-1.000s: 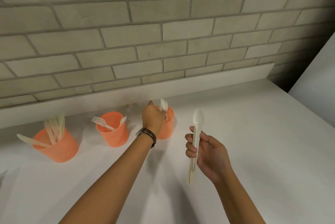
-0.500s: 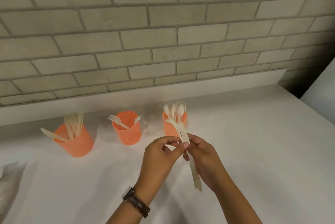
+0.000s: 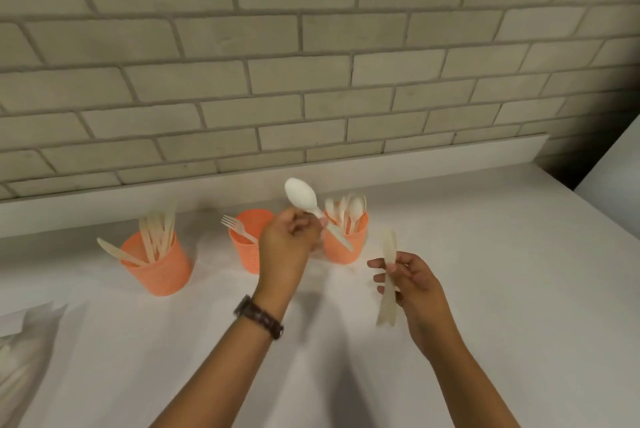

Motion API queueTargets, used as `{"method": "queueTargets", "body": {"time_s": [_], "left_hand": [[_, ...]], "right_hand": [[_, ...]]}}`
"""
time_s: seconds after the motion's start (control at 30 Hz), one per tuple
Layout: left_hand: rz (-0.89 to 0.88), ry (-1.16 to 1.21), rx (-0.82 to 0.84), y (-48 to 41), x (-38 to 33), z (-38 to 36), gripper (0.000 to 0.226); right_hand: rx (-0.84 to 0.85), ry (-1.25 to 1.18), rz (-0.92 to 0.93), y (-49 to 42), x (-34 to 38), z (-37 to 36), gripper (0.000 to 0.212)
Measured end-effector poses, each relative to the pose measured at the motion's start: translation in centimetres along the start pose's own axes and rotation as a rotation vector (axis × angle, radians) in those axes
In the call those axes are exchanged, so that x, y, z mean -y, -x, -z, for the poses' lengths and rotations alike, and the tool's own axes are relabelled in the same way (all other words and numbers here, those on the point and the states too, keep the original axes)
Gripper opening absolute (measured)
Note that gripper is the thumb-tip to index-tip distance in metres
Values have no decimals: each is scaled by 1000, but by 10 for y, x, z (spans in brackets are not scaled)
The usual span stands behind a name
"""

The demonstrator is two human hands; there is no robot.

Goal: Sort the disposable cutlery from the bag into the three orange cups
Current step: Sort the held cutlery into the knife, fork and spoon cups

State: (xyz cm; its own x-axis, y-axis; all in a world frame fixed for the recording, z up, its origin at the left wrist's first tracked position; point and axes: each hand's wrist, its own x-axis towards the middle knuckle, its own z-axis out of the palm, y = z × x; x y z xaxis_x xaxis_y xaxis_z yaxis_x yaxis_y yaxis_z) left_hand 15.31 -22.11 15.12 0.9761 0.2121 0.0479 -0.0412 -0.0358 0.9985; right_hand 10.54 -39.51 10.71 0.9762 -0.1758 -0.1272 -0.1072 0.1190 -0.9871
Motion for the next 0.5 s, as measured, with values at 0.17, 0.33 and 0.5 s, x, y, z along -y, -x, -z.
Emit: {"method": "queueTargets", "body": {"time_s": [0.17,0.33,0.5], "left_hand": [[-165,-362,-15,-53,5,-38,14],[-105,-612,37,-78,45,-67,14],[-107,-754,3,-66,54,-60,35]], "right_hand": [[-82,-308,-82,-8,5,23,11],[-111,-340,-95,-14,6,39,11],[-72,-231,-84,-19,8,38,12]]}}
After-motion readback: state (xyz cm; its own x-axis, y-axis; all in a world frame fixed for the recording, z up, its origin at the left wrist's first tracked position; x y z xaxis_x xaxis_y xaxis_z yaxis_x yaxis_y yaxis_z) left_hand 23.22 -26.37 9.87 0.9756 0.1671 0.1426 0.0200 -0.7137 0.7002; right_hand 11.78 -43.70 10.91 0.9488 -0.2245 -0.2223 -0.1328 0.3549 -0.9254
